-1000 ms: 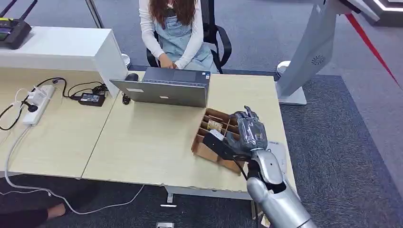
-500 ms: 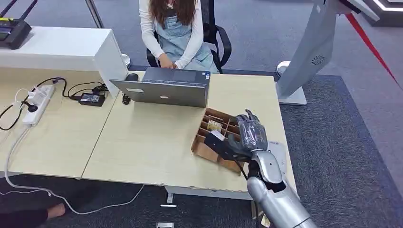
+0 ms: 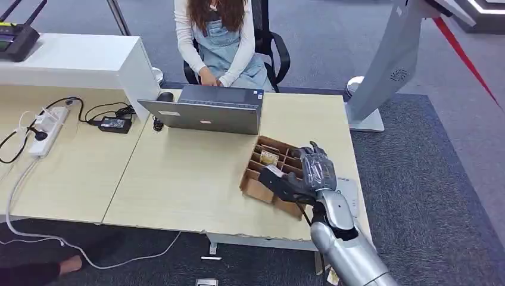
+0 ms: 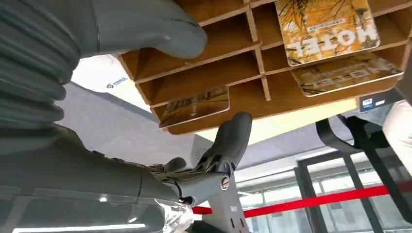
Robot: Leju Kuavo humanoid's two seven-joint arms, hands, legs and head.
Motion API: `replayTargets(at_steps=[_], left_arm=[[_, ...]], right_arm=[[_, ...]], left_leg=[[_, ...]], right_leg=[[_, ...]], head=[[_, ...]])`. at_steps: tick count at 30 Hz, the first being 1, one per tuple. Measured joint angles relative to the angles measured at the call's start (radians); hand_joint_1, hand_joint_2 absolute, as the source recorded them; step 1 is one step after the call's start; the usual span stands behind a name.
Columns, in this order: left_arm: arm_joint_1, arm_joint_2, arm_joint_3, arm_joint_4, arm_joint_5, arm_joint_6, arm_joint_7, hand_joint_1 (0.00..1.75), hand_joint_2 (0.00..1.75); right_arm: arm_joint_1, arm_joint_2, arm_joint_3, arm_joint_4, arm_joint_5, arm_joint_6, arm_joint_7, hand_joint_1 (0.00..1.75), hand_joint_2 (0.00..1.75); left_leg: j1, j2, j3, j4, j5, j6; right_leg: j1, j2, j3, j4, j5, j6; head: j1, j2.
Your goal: Pass the card to the sensor for recognition and then transmit it.
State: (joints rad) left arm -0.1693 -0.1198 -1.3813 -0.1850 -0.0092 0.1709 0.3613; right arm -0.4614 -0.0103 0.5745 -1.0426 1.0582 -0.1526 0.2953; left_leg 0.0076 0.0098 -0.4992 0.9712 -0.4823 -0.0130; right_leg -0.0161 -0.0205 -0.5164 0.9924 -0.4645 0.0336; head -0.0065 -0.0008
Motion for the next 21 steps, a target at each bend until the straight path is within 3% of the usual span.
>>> replayTargets(at_steps=[21], left_arm=[[0.000, 0.000, 0.000, 0.000, -0.004, -0.001, 0.005, 0.00, 0.00]], right_arm=[[-0.002, -0.004, -0.008, 0.010, 0.010, -0.002, 0.005, 0.63, 1.75]], left_leg=[[0.000, 0.000, 0.000, 0.000, 0.000, 0.000]], right_leg=[[0.000, 0.000, 0.000, 0.000, 0.000, 0.000]], head=[[0.000, 0.000]])
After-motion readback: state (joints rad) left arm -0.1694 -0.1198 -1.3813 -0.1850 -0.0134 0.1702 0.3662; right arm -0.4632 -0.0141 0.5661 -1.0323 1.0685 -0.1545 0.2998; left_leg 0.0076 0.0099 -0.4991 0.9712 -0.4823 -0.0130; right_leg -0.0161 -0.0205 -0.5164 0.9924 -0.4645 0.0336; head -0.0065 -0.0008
